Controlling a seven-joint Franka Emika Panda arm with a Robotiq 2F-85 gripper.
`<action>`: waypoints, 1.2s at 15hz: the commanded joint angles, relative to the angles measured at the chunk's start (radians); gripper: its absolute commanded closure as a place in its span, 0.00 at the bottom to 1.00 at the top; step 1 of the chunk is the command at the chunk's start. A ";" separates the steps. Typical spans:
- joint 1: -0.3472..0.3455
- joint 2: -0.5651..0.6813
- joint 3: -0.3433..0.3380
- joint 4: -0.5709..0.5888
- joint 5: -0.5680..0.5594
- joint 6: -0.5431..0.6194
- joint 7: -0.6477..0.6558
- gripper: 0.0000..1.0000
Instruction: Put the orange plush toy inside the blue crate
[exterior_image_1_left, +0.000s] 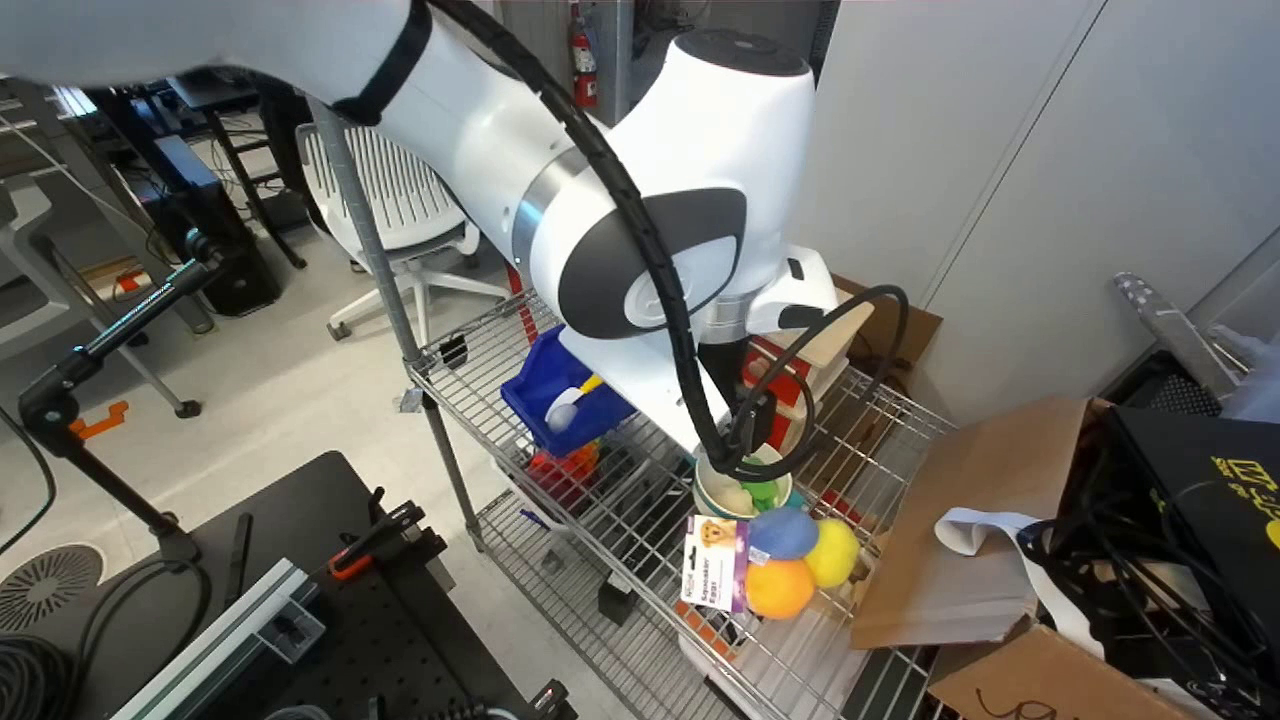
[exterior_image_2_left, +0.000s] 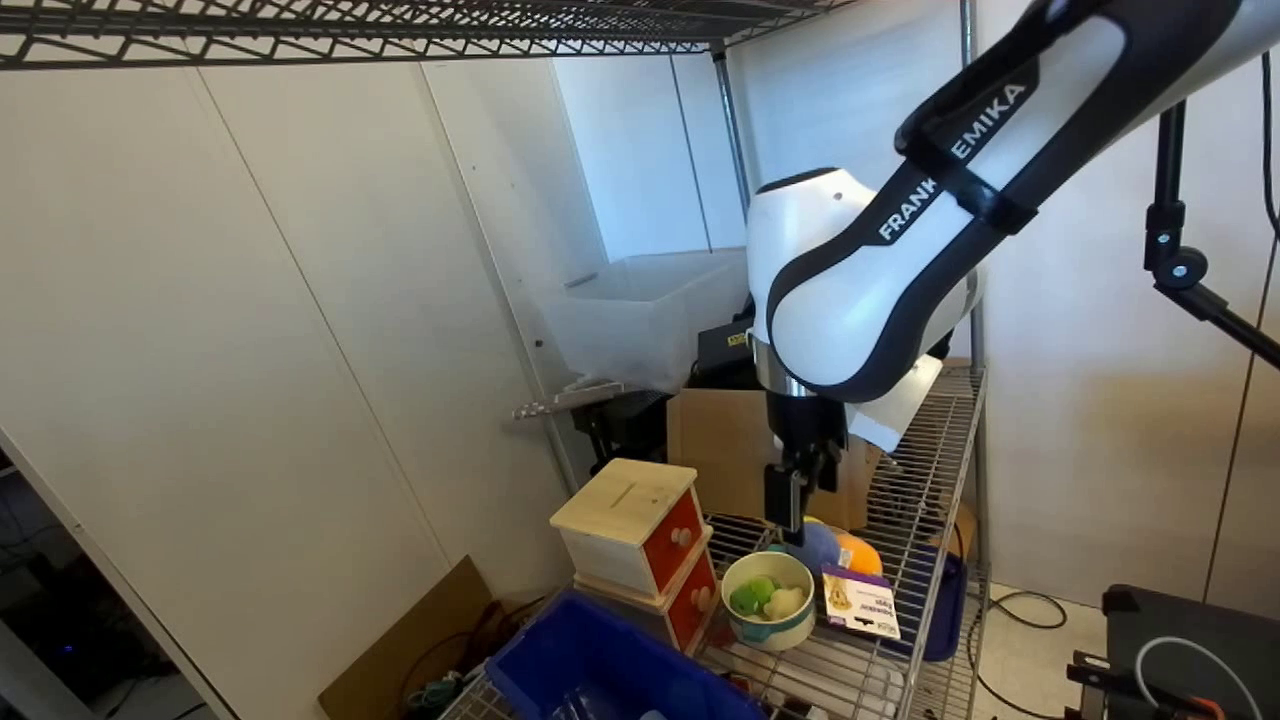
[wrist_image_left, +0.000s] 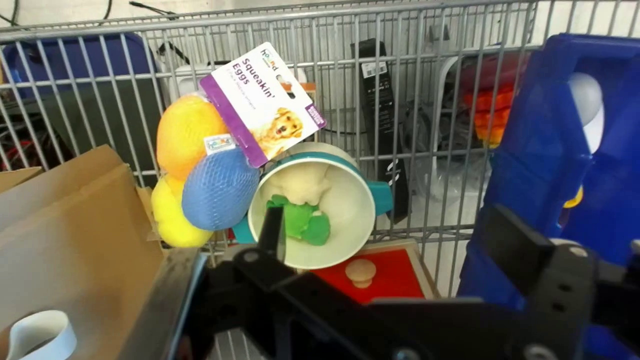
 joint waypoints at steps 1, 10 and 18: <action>-0.005 0.000 0.008 0.005 0.019 -0.019 -0.027 0.00; -0.008 0.017 0.014 0.025 0.047 -0.026 -0.027 0.00; -0.020 0.138 0.012 0.067 0.059 0.142 0.043 0.00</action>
